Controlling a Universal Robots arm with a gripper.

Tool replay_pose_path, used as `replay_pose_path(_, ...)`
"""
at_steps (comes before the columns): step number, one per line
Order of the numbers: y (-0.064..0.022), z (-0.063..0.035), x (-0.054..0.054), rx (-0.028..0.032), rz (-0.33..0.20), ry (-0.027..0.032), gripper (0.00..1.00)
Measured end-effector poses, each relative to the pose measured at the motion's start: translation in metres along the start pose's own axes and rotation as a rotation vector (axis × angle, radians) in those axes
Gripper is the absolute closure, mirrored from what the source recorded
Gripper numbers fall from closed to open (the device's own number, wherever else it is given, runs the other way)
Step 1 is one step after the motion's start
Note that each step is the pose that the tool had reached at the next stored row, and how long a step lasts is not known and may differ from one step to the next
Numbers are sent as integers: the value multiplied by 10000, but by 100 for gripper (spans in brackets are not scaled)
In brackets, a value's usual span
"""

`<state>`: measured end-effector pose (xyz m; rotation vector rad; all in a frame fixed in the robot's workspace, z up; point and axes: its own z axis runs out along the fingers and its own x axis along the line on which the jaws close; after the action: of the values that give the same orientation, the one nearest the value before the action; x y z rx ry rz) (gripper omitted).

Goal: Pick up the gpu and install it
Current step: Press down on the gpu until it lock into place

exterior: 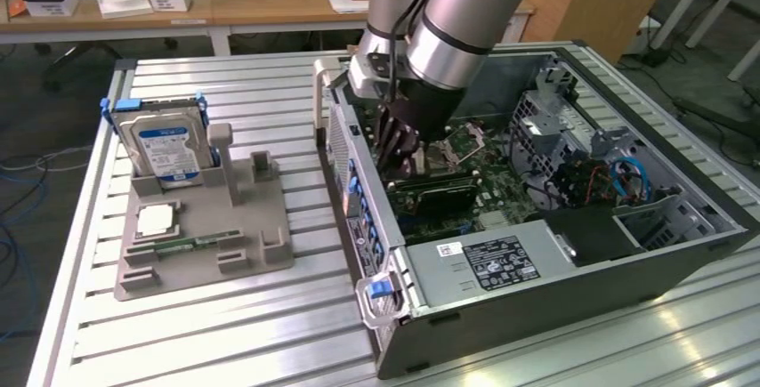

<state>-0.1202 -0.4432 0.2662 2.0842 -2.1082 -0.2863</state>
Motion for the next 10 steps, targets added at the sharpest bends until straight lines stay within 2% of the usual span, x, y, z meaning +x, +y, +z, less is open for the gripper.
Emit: replay_pose_path(10, 13, -170, -4, -17, 2, -1, 90)
